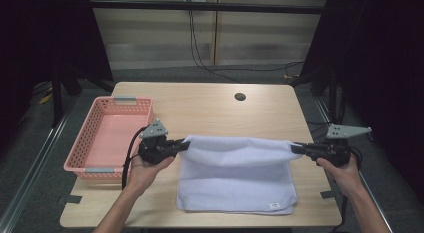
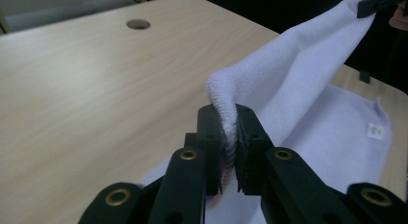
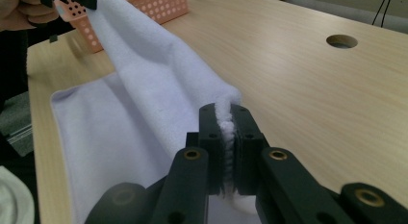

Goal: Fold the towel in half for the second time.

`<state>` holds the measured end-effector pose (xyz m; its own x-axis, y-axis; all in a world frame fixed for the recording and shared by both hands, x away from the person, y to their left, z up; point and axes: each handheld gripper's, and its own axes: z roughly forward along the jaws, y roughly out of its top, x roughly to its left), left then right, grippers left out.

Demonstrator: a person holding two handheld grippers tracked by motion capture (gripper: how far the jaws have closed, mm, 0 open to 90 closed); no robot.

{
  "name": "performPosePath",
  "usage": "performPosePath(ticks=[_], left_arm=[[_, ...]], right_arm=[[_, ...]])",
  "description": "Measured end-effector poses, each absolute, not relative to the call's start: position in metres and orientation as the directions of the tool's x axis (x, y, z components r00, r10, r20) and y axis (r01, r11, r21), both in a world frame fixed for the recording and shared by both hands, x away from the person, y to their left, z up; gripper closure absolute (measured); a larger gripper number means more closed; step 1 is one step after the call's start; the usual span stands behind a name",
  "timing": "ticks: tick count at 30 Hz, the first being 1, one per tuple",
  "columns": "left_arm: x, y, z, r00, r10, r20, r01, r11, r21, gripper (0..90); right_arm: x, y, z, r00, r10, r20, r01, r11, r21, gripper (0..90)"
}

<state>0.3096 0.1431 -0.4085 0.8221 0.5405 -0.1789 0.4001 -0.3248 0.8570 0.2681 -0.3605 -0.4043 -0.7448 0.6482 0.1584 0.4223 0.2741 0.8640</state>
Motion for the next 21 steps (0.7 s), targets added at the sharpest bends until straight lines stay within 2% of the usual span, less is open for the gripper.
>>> performPosePath(ticks=[3, 7, 8, 11, 14, 16, 21], left_arm=[[0.297, 0.148, -0.422, 0.824, 0.527, -0.207, 0.426, -0.334, 0.841, 80.9], [0.278, 0.146, -0.450, 0.823, 0.516, -0.237, 0.483, -0.418, 0.769, 81.8], [0.273, 0.144, -0.454, 0.831, 0.505, -0.232, 0.480, -0.441, 0.759, 81.7], [0.263, 0.145, -0.463, 0.849, 0.472, -0.239, 0.471, -0.469, 0.747, 80.3], [0.255, 0.151, -0.471, 0.844, 0.471, -0.258, 0.491, -0.481, 0.727, 80.1], [0.250, 0.157, -0.472, 0.844, 0.466, -0.266, 0.495, -0.483, 0.722, 79.9], [0.236, 0.164, -0.475, 0.852, 0.424, -0.306, 0.500, -0.489, 0.715, 73.7]], right_arm=[[0.249, -0.360, -0.414, -0.755, 0.634, 0.168, 0.432, 0.288, 0.855, 84.8], [0.227, -0.355, -0.440, -0.788, 0.581, 0.205, 0.474, 0.359, 0.804, 81.2], [0.220, -0.352, -0.451, -0.800, 0.566, 0.199, 0.484, 0.414, 0.771, 81.4], [0.210, -0.349, -0.469, -0.796, 0.563, 0.222, 0.517, 0.441, 0.734, 81.9], [0.201, -0.350, -0.472, -0.794, 0.567, 0.218, 0.524, 0.458, 0.718, 80.2], [0.195, -0.350, -0.469, -0.796, 0.562, 0.225, 0.527, 0.458, 0.716, 75.9], [0.179, -0.350, -0.464, -0.809, 0.548, 0.212, 0.511, 0.476, 0.716, 68.1]])
